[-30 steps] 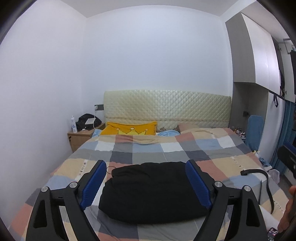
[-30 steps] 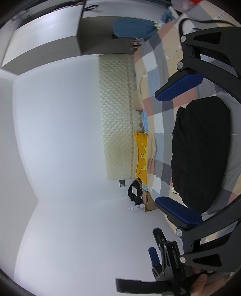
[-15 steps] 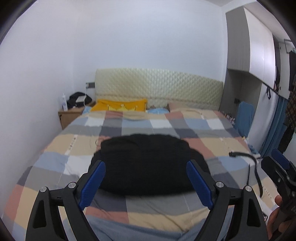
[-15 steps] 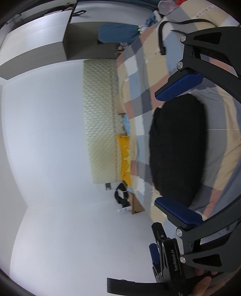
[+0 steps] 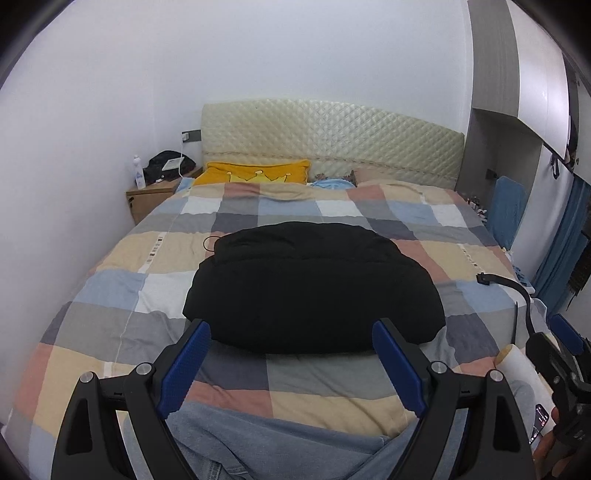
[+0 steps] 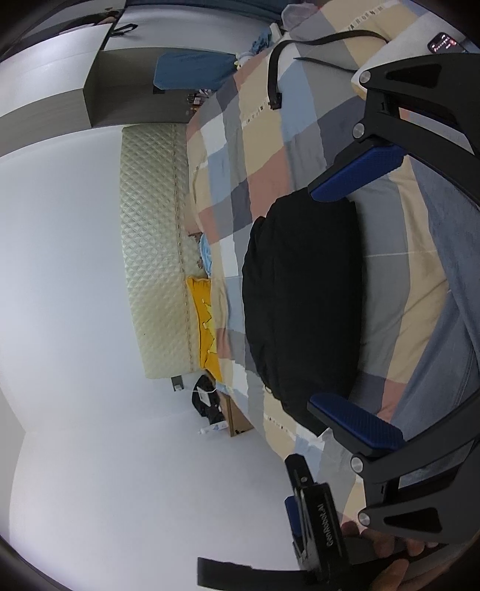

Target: Fold large clothes

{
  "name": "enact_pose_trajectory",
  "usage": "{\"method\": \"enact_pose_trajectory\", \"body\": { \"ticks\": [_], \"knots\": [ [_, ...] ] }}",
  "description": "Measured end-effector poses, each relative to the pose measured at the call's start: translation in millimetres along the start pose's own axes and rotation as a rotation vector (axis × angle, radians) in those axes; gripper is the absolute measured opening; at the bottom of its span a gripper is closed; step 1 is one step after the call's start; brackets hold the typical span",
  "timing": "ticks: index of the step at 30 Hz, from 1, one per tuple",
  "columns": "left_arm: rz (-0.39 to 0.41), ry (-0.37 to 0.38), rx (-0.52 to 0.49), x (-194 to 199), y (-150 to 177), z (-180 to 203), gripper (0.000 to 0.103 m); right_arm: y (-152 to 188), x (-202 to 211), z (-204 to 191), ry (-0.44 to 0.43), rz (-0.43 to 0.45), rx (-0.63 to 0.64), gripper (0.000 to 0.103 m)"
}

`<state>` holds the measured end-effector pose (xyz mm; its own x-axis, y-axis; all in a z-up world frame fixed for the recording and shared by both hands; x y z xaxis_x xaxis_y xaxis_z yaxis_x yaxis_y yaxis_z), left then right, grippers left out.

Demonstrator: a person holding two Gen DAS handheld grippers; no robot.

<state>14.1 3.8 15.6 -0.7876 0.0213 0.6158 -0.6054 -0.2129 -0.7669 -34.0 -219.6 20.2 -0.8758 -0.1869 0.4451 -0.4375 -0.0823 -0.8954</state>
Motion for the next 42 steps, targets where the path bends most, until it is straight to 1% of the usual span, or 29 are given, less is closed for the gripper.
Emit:
{"method": "enact_pose_trajectory", "body": {
  "ticks": [6,9,11,17,20,23,25,31,37,42],
  "knots": [
    [-0.008,0.010,0.003,-3,-1,2,0.089,2,-5,3,0.000,-0.016,-0.009,0.103],
    [-0.015,0.002,-0.008,-6,0,2,0.089,2,-6,5,0.006,-0.019,-0.019,0.103],
    [-0.016,-0.016,-0.011,-8,0,0,0.089,2,-7,6,0.014,-0.024,-0.019,0.103],
    [-0.026,-0.028,-0.003,-12,1,-6,0.089,3,-13,4,0.018,-0.038,-0.015,0.103],
    [-0.041,-0.022,0.021,-14,2,-8,0.089,4,-14,4,0.019,-0.034,-0.016,0.103],
    [-0.053,-0.042,0.021,-18,6,-11,0.089,7,-15,5,0.027,-0.033,-0.020,0.103],
    [-0.060,-0.051,0.016,-19,8,-11,0.089,9,-19,5,0.033,-0.048,-0.018,0.103],
    [-0.073,-0.063,0.022,-21,14,-13,0.089,14,-25,4,0.030,-0.071,-0.010,0.103],
    [-0.071,-0.064,0.027,-18,15,-14,0.089,7,-29,1,0.031,-0.077,0.012,0.103],
    [-0.071,-0.072,0.032,-16,15,-15,0.089,9,-32,-2,0.013,-0.086,0.021,0.103]
  ]
}}
Point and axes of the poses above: each gripper's, at about its wrist camera, not at the fingertips, and x roughly against the way its jaws point, z to its right, y to its underside, the point moved 3 cm from there along -x, roughly the way its jaws point, and after that the axes turned 10 degrees about x, right-handed, at the moved point
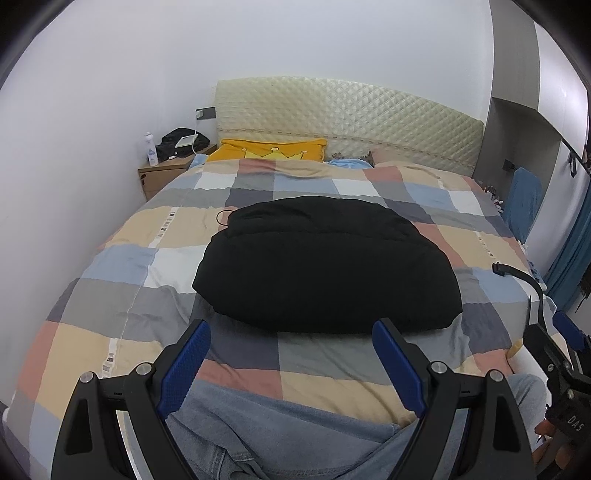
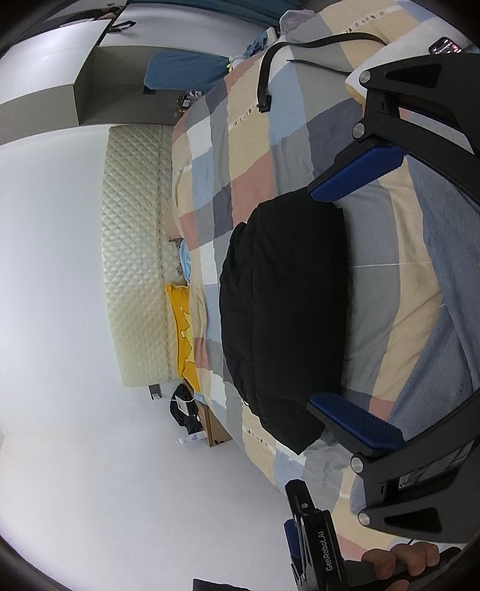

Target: Fold large clothes

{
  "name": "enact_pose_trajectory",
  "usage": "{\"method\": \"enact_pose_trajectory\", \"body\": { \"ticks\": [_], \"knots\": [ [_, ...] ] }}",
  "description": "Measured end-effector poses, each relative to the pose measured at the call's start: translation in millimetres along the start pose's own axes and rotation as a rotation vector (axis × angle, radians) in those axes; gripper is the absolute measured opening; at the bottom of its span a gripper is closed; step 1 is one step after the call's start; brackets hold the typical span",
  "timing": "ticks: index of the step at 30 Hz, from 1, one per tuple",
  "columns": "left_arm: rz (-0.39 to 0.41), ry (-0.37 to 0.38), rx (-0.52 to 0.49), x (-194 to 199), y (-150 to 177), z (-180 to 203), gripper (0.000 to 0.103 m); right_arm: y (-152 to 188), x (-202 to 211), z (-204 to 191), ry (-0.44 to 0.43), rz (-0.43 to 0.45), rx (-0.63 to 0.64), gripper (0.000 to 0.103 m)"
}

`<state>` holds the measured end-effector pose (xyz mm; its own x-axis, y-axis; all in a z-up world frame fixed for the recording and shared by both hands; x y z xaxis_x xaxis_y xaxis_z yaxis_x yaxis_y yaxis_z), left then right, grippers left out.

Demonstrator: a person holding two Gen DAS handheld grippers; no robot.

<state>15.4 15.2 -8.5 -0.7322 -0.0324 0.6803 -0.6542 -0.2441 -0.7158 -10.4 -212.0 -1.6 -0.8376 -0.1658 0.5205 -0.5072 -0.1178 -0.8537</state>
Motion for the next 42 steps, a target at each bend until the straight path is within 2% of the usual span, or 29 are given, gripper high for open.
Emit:
{"method": "enact_pose_trajectory", "body": {
  "ticks": [21,42],
  "knots": [
    [0.008,0.025,-0.015,11,4,6,0.089,2,7,-3,0.006,0.001,-0.006,0.103],
    [0.001,0.047,-0.025,5,3,15,0.089,-1,12,3,0.038,0.008,-0.014,0.103]
  ]
}}
Point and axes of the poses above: each gripper's, at about its wrist camera, not at the fingertips, and x roughly against the way its jaws point, z to its right, y to its underside, the point moved 3 cm from there along -x, roughly the way its jaws point, and after that the axes turned 10 degrees about x, right-handed, at the moved point
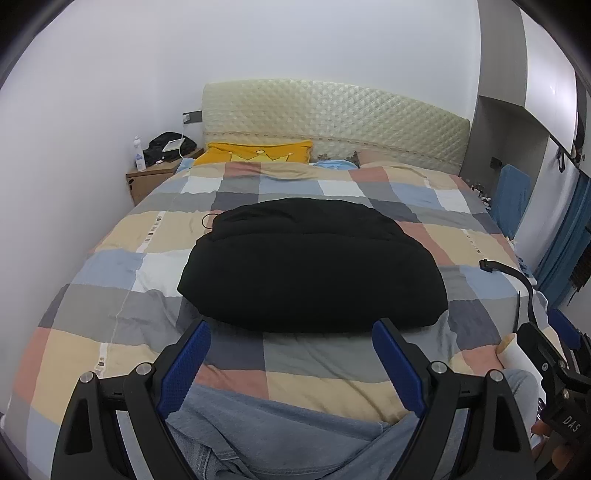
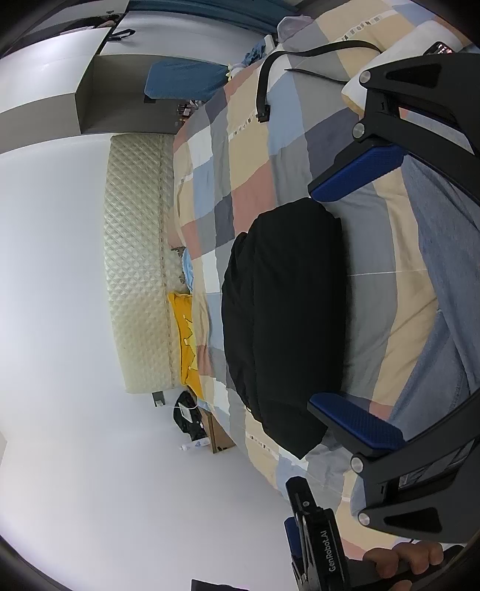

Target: Fold large clothes

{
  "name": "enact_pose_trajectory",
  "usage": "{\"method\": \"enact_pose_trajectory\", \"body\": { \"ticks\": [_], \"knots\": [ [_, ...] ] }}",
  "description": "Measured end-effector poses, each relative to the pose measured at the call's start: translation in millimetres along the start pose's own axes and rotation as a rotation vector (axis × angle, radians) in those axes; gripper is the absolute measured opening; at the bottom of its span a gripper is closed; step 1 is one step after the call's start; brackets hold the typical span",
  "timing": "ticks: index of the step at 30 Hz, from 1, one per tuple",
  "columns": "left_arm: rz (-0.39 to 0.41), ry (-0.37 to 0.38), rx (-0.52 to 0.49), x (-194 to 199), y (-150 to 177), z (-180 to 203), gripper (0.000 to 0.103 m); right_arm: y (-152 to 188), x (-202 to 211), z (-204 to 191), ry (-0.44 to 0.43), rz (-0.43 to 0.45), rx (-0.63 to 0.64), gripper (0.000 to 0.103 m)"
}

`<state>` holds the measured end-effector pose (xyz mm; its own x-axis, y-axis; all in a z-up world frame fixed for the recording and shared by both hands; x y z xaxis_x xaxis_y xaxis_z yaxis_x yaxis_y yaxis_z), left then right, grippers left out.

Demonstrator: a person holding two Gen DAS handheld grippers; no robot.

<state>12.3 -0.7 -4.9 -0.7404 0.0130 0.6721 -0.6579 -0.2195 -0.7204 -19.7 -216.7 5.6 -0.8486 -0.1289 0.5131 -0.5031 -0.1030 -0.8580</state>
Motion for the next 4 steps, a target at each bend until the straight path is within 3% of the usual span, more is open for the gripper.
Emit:
{"method": "enact_pose_trajectory", "body": {
  "ticks": [4],
  "knots": [
    [0.000,0.004,-0.006,1.1,0.0,1.4,0.089,0.2,0.7,0.6,-0.005,0.002,-0.003,0.103]
  ]
}}
Point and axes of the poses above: each gripper's, at about its wrist camera, not at the fingertips, and x roughly against the way its jaws point, z to its right, y to its underside, the point moved 3 cm from there along -x, roughly the way its jaws point, and after that the axes turned 10 degrees about x, right-handed, at the moved point
